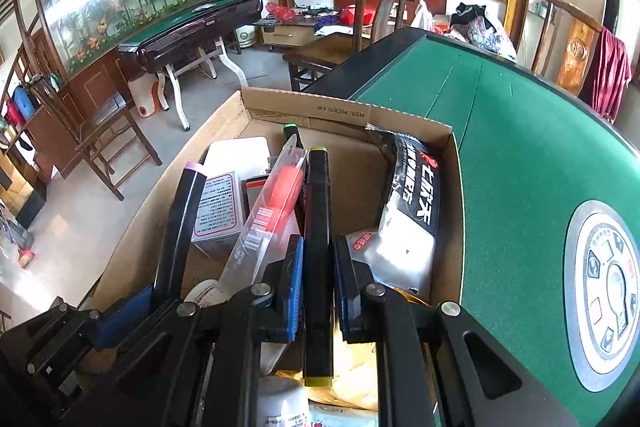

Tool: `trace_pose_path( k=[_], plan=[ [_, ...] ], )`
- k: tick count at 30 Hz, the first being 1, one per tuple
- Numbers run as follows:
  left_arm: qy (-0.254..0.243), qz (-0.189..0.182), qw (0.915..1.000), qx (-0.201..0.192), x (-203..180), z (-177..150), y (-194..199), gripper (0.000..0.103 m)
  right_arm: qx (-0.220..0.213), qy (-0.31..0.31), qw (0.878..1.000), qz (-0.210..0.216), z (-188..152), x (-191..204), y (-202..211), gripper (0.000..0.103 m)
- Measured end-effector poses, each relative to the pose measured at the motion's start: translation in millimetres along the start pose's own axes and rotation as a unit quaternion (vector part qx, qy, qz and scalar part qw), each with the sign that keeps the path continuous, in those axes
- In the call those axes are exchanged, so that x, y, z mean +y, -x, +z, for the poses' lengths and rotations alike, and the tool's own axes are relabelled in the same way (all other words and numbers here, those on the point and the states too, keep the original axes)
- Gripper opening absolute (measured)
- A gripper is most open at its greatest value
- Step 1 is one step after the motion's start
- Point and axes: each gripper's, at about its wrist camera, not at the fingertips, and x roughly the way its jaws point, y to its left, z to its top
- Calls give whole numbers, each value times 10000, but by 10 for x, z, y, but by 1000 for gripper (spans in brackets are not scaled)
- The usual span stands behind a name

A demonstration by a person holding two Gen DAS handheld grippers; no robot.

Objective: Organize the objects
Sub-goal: 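Lower both grippers into the box and open them to release the markers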

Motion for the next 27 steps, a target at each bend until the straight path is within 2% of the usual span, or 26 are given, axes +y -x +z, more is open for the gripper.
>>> trace_pose_path(
  k=[7,10,12,15,19,22,24,26,27],
  plan=[
    [-42,-21,9999,-145,-23,2,57,19,-112,-204,9995,191,-33,-97,148,14],
    [-72,42,9997,-231,-13,-10,101,29,-197,-230,9993,210,-66,-122,252,14],
    [-89,47,9994,-330,-27,-15,146,41,-259,-201,9992,243,-101,-115,331,14],
    [-121,92,9984,-541,-49,-17,223,53,-373,-121,9989,254,-166,-88,457,14],
    [-229,23,9963,-826,-93,-33,327,55,-587,-25,9981,166,-282,-48,663,16],
    [-283,-108,9945,-1001,-116,-47,409,55,-776,-111,9968,187,-405,-102,842,28],
    [-291,-141,9928,-1157,-127,-68,489,56,-937,-147,9954,127,-528,-146,986,41],
    [-299,-97,9916,-1255,-137,-106,550,56,-1071,-181,9941,76,-644,-193,1118,48],
    [-298,-90,9914,-1271,-146,-121,571,56,-1108,-166,9937,80,-705,-205,1174,49]
  ],
)
